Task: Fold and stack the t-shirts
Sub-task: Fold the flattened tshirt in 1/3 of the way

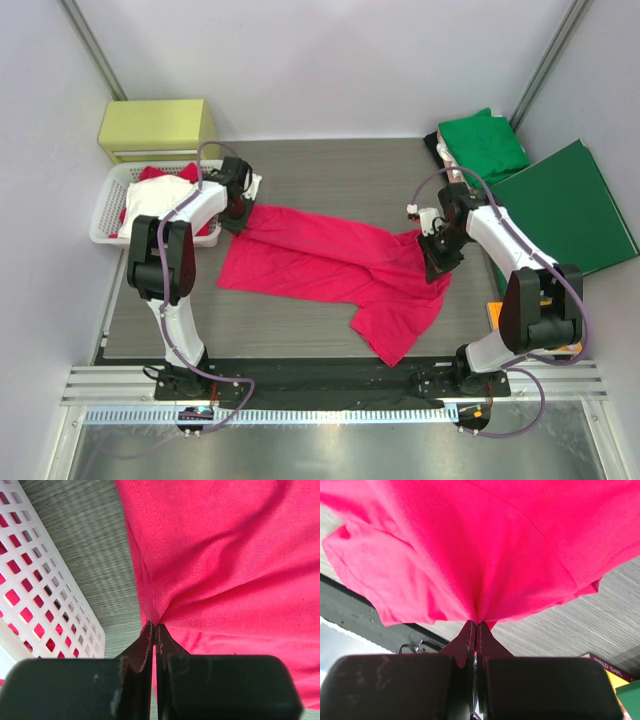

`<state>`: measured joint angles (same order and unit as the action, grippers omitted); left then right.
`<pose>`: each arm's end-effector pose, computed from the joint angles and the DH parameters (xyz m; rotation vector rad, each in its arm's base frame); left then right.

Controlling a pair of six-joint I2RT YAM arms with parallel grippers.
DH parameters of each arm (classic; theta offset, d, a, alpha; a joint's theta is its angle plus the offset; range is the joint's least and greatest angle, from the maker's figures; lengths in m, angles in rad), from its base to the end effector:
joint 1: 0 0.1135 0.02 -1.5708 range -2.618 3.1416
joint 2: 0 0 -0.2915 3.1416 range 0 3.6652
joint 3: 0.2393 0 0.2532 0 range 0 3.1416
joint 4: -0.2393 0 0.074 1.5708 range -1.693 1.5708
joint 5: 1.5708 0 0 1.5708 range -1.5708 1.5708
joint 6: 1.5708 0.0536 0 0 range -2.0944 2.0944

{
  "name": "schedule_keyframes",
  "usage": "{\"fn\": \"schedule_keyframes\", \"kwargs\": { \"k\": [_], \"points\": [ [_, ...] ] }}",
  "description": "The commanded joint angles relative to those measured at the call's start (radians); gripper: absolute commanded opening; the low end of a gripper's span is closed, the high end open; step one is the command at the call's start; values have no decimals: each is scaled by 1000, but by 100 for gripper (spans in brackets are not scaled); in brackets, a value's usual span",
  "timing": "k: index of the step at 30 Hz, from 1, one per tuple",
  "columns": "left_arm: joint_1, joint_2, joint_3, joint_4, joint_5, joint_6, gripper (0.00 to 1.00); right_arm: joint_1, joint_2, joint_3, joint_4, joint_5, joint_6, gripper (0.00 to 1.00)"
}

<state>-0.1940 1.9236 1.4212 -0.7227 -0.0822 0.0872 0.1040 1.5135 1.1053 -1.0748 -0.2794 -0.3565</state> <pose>0.4016 -0.0744 0.2013 0.3713 2.7661 0.0886 0.2610 0.0421 0.2369 -0.7012 2.9102 0.4010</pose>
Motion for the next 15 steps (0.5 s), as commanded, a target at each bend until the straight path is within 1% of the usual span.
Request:
{"fn": "schedule_keyframes", "kwargs": {
  "k": [1, 7, 8, 9, 10, 11, 12, 13, 14, 15],
  "points": [
    [21, 11, 12, 23, -36, 26, 0, 2, -56, 13, -59, 11, -25, 1],
    [33, 11, 16, 19, -34, 26, 0, -10, -42, 10, -59, 11, -22, 1],
    [31, 11, 18, 17, -34, 26, 0, -9, -42, 8, -60, 9, -22, 4],
    [31, 12, 18, 17, -33, 26, 0, -9, -41, 7, -60, 6, -24, 18],
    [33, 15, 19, 14, -31, 26, 0, -9, -41, 4, -59, 3, -25, 28],
    [33, 18, 24, 11, -30, 25, 0, -10, -44, 1, -60, 0, -29, 41],
    [34, 21, 27, 6, -30, 25, 0, -10, -47, -1, -59, -1, -29, 58],
    [33, 29, 30, 2, -31, 28, 2, -9, -49, -5, -57, 0, -29, 63],
    [33, 32, 33, -1, -31, 28, 10, -10, -53, -7, -57, 0, -30, 70],
    [34, 34, 36, -3, -37, 28, 14, -12, -56, -5, -59, 0, -29, 71]
  ]
}}
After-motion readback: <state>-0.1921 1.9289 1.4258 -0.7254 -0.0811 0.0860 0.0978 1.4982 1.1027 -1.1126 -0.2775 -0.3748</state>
